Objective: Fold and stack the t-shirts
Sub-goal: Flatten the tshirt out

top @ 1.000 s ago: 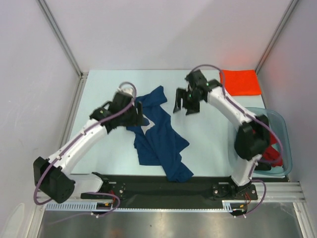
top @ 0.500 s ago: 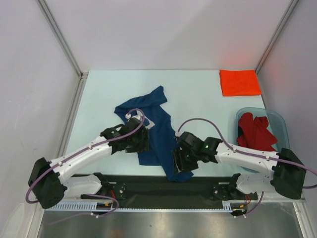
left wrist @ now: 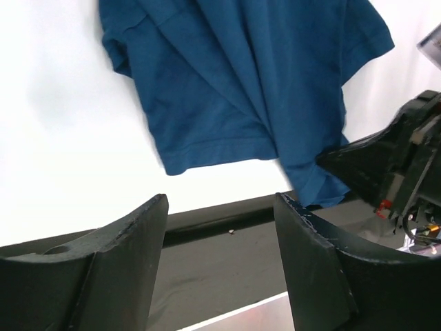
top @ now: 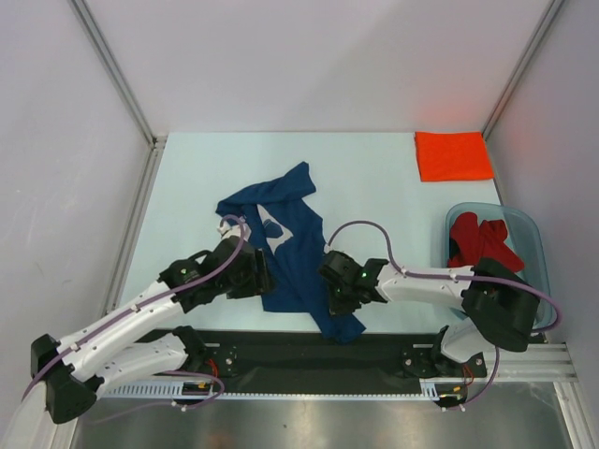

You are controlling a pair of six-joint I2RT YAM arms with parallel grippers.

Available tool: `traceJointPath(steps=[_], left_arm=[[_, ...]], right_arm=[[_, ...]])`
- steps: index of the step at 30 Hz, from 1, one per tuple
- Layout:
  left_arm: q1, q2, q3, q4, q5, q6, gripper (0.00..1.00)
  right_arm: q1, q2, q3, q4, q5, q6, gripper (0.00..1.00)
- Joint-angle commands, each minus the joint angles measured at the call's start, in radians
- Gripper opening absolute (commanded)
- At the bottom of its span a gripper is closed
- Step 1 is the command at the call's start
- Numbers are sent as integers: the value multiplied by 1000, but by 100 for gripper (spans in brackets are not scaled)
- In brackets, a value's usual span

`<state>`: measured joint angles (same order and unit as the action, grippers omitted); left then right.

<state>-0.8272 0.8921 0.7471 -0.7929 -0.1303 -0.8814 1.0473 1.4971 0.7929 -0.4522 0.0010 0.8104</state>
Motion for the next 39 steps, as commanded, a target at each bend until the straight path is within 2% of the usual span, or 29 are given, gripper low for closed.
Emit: traceJointPath(steps=[1,5,8,9,10,11,12,13,14,16,18,21,28,32,34,36,37,39], left_arm=[[-7,-31,9,-34,-46,1,68],[-9,-9,66,-54,-95,65,68],[-7,22,107,-30,-118,140,68],[-7,34,113,-17,-121,180,68],[-6,47,123,-8,-123,196,68],[-6,60,144,9,-123,211,68],[-6,98,156,18,-117,238,68],[-6,119,178,26,-112,251,68],[-6,145,188,40,-108,263,68],[-6,215,213,52,-91,289,68],[-6,257,247,73,-77,314,68],[-6,338,276,112,-55,340,69],[-9,599,411,227,28,404,71],[-27,862,644,189,-31,389,70],[-49,935,730,175,-58,384,71],[-61,1046,852,111,-118,334,71],[-73,1089,950,24,-197,313,72],[-81,1157,1032,-43,-232,282,75]], right_arm=[[-16,-41,78,-72,105,-17,0],[-125,-130,239,-218,77,-126,0],[-338,-173,305,-240,-54,-203,0],[-474,-170,319,-229,-164,-283,1],[-550,-147,337,-223,-186,-310,5],[-619,-126,356,-220,-205,-332,25],[-759,-106,373,-198,-301,-370,36],[-818,-47,384,-154,-340,-378,55],[-864,-11,400,-158,-360,-384,62],[-927,58,486,-239,-372,-416,69],[-920,92,528,-282,-348,-444,75],[-900,40,500,-302,-314,-456,77],[-845,-103,342,-318,-282,-415,67],[-854,-167,269,-365,-237,-398,63],[-859,-195,253,-391,-225,-402,62],[-860,-213,238,-419,-217,-415,62],[-866,-234,236,-428,-213,-419,62],[-875,-259,227,-447,-210,-424,62]])
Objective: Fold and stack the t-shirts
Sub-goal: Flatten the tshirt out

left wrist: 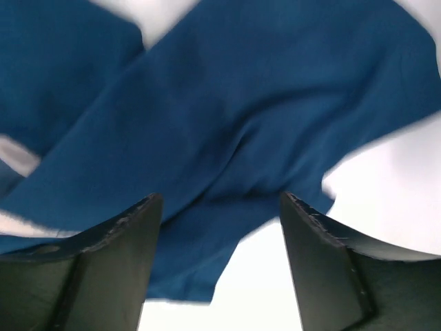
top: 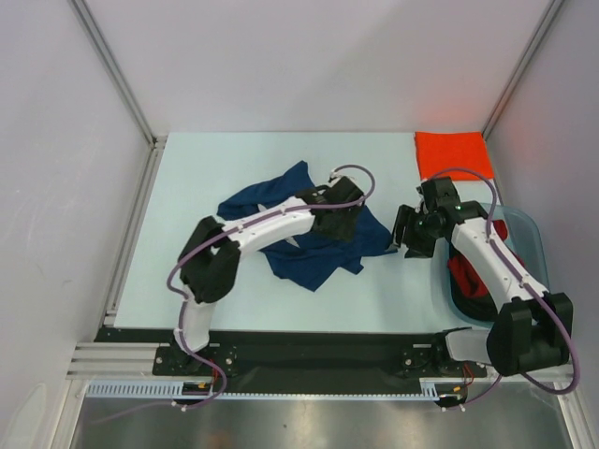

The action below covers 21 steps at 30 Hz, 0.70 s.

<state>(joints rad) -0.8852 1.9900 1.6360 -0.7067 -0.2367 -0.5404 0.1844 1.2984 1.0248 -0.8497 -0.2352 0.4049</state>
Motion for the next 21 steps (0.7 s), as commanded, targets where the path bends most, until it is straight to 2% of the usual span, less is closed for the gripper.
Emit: traceJointPath(steps=[1,6,14,17,20,21], left_arm=[[-34,110,203,-169,-148,-67,77],[-60,171,262,-218,-164,-113,80],[-75,165,180,-228,-138,-173,79],[-77,174,160,-214,-139,-171,75],[-69,190,159,-195,-124,-130,54],[-57,181,154,-192,-110,-124,37]], right_arm=[[-23,-74,-9,-55,22,-24,62],[-36,-140,-57,-60,13,-17,62],[-45,-148,-80,-46,-4,-20,62],[-49,-142,-92,-35,-9,-17,62],[-59,-125,-100,-8,-41,0,62],[-65,-113,-100,10,-58,20,62]])
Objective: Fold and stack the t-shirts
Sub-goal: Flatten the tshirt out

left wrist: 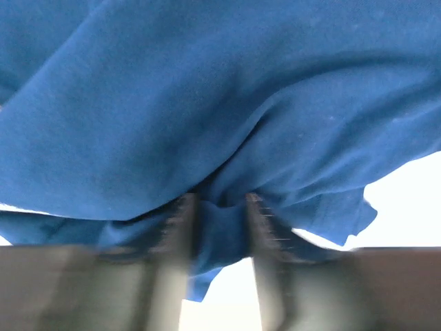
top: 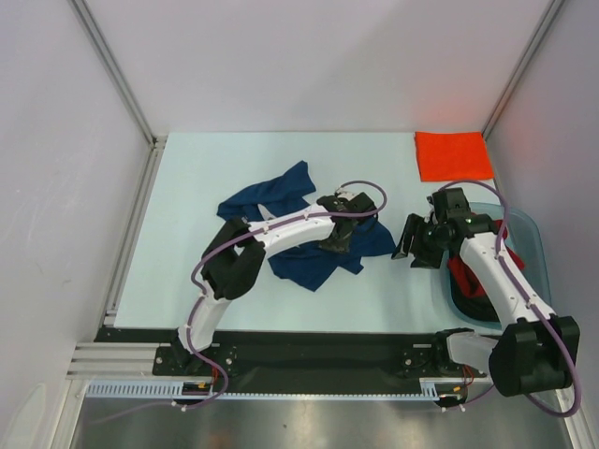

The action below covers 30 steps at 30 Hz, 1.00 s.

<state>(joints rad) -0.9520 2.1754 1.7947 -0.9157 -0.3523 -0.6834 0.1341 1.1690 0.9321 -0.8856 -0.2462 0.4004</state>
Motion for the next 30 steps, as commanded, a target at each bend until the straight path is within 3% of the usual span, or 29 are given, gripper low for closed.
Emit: traceJointPath(steps=[1,2,3,4,9,12,14,18,24,30], left_arm=[[15,-20,-33,44,15,28,27],[19,-38,-49,60,18,51,19],[30,-64,-64,67,15,53,4],[35,-116,-90,64,-2,56,1],[74,-365,-175,-15,-92,65,0],[94,-604,-268,-84,-148,47,0],[104,-792,-368,-57,-87,82,0],[130,-998,-530,-5,16,73,0],[150,-1108,-731,107,133,13,0],[176,-1076,-735,69,108,38,0]], right_arm=[[-21,43,-6,59,-59,32,62],[-21,61,-1,69,-64,41,62],[-21,78,2,94,-64,49,62],[-25,122,8,108,-71,57,62],[-30,280,62,158,-79,60,58],[-30,348,94,183,-87,52,55],[-25,374,100,207,-126,52,54],[56,383,93,237,-182,46,58],[258,324,51,341,-264,98,74],[430,359,43,440,-294,184,73]])
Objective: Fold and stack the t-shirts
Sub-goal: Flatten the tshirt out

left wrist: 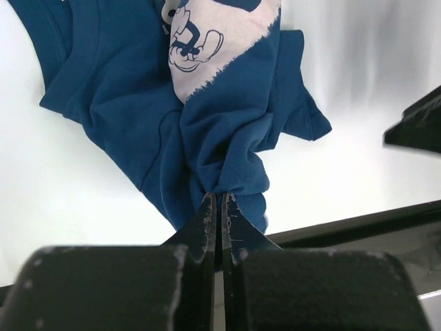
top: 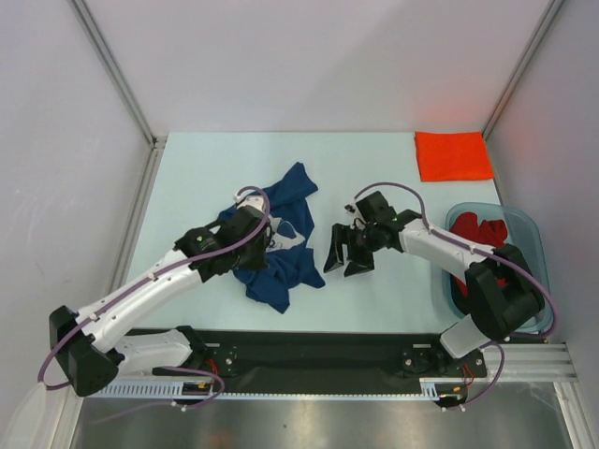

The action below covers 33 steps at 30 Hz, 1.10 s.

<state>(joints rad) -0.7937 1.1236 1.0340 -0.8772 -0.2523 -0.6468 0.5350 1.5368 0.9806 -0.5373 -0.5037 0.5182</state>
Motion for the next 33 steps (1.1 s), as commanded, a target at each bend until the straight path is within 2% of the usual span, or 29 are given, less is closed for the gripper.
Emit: traceJointPath(steps=[1,4,7,12,14,17,18,21,25,26,28,29,30,31,32,33], left_arm=[[17,-25,28,23,4,7,0],[19,-41,9,-19,-21,3,0],[24,-65,-20,-25,-15,12,0],[28,-106,-34,-37,21,21,0],[28,-116,-32,-37,25,33,0],[28,-133,-26,-52,39,55,0],[28,-139,-29,-42,73,64,0],[28,-162,-54,28,143,110,0],[27,-133,-66,127,310,179,1],[28,-93,-63,142,330,185,5],[22,-47,-36,167,346,194,32],[21,5,-20,165,343,196,67],[21,24,21,153,319,197,77],[21,40,41,146,276,196,83],[21,60,63,127,256,199,88],[21,68,102,118,224,209,88]], right_arm=[[55,8,-2,103,-42,100,74],[103,80,18,117,16,132,74],[163,149,78,88,175,146,73],[232,262,177,42,284,143,74],[244,293,202,31,324,144,71],[256,342,247,-28,402,158,48],[257,347,254,-42,425,172,30],[246,345,247,-75,534,189,0],[162,266,187,-104,646,203,0],[105,209,181,-118,649,178,0],[37,163,179,-144,640,134,0],[-31,134,193,-157,628,67,0],[-64,128,210,-173,626,33,0],[-93,126,255,-165,616,-5,0],[-154,149,292,-161,608,-82,0],[-176,173,337,-167,611,-105,0]])
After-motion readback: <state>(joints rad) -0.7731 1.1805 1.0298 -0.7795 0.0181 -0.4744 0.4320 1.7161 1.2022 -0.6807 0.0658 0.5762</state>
